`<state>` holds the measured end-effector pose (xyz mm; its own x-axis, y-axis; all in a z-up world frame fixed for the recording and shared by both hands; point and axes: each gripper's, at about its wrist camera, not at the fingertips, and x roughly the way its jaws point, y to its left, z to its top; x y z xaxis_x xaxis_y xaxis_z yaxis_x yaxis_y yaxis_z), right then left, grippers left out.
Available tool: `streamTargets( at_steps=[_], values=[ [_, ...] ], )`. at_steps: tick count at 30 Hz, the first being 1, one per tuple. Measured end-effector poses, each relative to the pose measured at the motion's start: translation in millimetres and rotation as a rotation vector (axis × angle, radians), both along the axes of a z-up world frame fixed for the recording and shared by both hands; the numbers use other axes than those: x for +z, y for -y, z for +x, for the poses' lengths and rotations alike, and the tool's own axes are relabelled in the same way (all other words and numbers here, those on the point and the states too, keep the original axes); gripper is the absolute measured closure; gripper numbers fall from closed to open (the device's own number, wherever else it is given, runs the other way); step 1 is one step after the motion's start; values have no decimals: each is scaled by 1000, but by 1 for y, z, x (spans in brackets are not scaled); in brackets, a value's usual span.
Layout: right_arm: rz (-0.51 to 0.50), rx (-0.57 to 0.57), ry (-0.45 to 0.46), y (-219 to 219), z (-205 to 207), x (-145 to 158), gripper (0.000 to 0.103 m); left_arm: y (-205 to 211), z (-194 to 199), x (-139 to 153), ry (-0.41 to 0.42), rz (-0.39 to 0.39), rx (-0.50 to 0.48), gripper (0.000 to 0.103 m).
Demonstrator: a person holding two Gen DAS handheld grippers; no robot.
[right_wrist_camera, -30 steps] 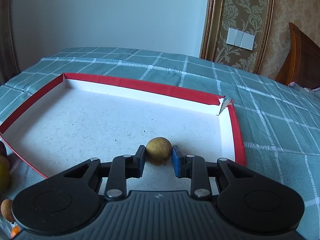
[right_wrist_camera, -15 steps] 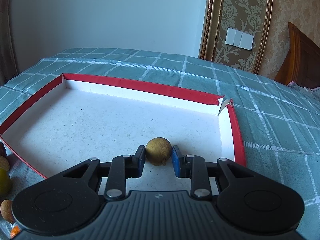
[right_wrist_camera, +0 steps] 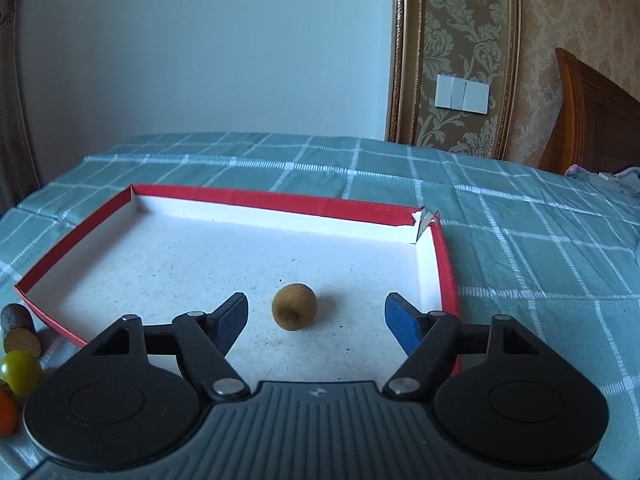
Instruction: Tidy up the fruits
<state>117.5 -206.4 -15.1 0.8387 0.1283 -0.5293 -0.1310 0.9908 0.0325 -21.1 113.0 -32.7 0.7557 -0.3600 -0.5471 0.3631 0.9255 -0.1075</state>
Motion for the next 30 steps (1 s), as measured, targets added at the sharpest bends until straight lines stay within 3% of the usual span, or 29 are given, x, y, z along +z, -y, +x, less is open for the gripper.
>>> streamTargets(
  at_steps=[11,18,30],
  values=[
    [71,-142,54,41,-31,-2,27,31,-1,2,59,132,79,66],
    [119,-206,32,65,-53,-7,26,30,2,-2,38,66,108,71],
    [21,-291,17,80,-111,-18,18,39,-2,-4,57,64,180,72]
  ],
)
